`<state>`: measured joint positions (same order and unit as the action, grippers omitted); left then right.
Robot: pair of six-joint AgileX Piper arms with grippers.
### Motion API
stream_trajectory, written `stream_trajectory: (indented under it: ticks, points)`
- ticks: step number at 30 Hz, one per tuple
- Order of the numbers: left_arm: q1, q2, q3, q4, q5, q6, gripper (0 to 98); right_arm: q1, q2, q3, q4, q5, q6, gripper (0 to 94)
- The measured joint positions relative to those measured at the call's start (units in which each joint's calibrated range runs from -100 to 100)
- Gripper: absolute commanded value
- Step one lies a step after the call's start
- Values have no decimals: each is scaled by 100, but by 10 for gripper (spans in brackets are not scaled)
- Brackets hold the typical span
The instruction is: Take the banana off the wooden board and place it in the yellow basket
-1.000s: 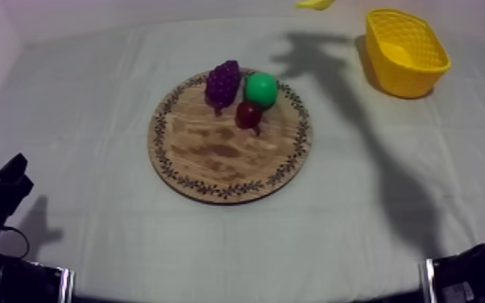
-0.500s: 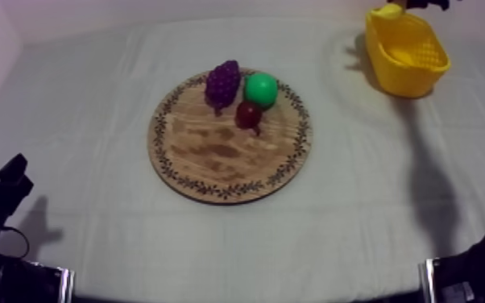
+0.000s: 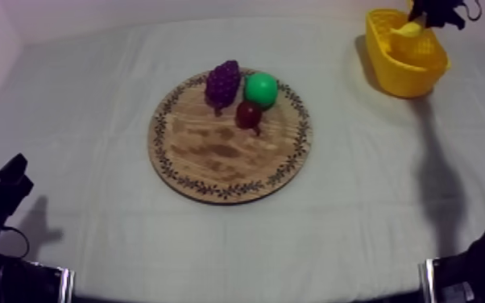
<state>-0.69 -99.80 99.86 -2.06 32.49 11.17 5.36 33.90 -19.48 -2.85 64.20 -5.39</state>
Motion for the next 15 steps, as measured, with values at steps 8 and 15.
stream_trajectory:
  ticks: [8, 15]
  points:
    - [0, 0, 0, 0, 0, 0, 1, 1, 302, 170, 144, -322, -21, 238]
    - [0, 0, 0, 0, 0, 0, 1, -22, 479, 482, 285, -686, -103, 250]
